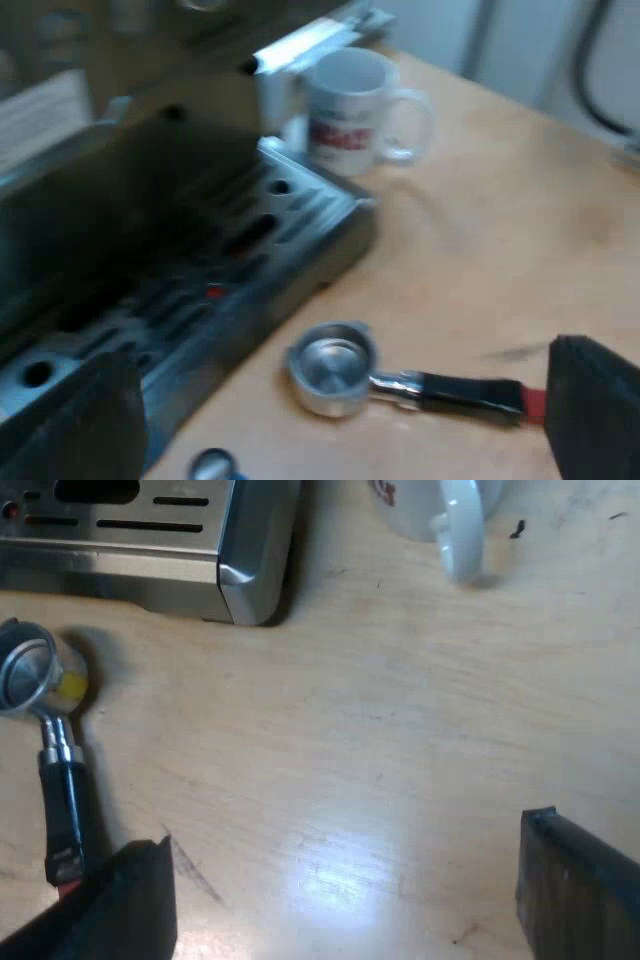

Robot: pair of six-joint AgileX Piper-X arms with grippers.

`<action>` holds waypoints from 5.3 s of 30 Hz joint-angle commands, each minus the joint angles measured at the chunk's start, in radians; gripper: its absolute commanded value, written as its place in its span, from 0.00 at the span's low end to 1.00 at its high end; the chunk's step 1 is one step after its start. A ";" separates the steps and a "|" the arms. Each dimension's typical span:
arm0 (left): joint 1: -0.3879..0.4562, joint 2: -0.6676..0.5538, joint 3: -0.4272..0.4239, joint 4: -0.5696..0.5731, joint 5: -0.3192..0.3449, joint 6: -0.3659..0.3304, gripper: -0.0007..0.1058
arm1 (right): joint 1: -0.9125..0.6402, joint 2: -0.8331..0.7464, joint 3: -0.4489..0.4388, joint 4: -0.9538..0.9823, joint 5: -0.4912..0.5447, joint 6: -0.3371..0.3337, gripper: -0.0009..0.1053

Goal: Put the handle in the coffee machine

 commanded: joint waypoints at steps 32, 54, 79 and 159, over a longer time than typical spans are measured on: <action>-0.331 0.219 0.052 0.178 0.066 0.369 0.78 | 0.806 0.442 -0.001 -0.172 0.300 0.415 0.68; -0.337 0.219 0.101 0.114 0.019 0.338 0.78 | 0.839 0.648 0.013 -0.193 0.327 0.503 0.01; -0.337 0.247 0.101 0.018 -0.071 0.324 0.78 | 0.839 0.722 0.207 -0.522 0.300 0.676 0.01; -0.337 0.149 0.099 0.243 -0.248 0.302 0.78 | 1.195 0.659 0.027 -0.639 0.658 0.878 0.02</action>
